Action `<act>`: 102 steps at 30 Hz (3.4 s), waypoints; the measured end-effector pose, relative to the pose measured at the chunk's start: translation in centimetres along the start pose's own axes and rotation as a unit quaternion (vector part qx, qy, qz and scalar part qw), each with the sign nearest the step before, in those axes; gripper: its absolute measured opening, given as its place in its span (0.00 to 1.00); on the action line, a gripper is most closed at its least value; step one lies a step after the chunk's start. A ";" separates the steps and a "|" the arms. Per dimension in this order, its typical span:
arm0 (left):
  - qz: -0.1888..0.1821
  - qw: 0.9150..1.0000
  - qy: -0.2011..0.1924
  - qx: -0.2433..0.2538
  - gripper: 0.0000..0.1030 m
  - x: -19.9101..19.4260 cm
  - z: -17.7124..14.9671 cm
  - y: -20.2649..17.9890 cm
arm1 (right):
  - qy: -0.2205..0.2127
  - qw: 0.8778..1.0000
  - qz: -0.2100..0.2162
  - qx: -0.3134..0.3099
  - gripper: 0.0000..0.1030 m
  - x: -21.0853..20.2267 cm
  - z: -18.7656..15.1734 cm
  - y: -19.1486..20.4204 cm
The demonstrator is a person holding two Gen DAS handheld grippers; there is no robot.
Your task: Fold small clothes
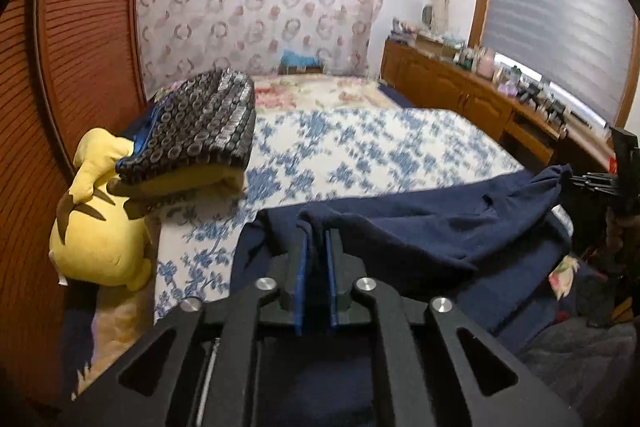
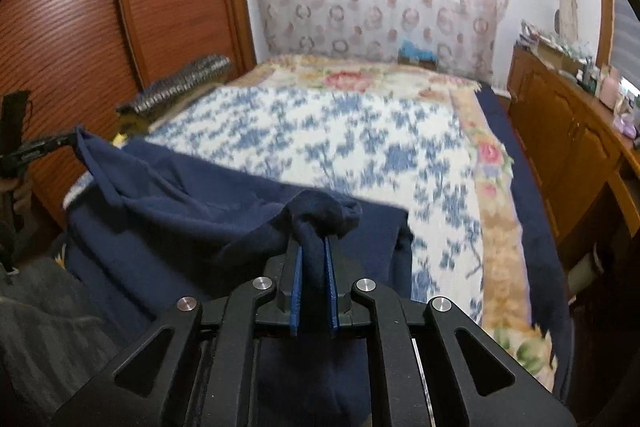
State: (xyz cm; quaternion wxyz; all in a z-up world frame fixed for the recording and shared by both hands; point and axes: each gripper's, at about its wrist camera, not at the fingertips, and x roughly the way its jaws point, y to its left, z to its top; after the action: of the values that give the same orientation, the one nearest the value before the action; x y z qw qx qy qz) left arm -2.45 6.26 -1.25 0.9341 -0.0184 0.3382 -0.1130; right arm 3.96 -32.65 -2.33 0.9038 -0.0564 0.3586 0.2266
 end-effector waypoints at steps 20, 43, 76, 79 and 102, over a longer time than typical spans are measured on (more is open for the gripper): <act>0.016 0.999 0.040 -0.006 0.52 7.2 2.0 3.6 | -0.009 0.998 -0.060 0.003 0.45 2.7 2.4 -2.9; 0.018 0.993 0.112 -0.017 0.52 12.6 0.2 6.0 | 0.051 0.994 -0.071 0.062 0.60 9.8 0.6 -6.8; -0.037 0.995 0.096 -0.006 0.03 12.0 0.6 4.2 | 0.040 0.999 0.005 0.025 0.12 9.0 0.7 -3.8; -0.040 0.998 0.050 -0.011 0.02 9.7 1.3 3.7 | 0.022 0.999 0.014 0.024 0.10 7.3 1.2 -3.0; -0.107 0.971 -0.204 0.055 0.02 -9.2 15.3 -2.6 | -0.197 0.980 0.017 -0.032 0.10 -15.3 12.5 3.3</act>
State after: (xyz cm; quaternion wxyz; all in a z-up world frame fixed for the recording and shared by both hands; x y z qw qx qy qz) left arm -0.05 5.17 16.60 0.9654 -0.0259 0.1296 -0.2246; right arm 0.42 -32.05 17.40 0.9505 -0.0339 0.1673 0.2597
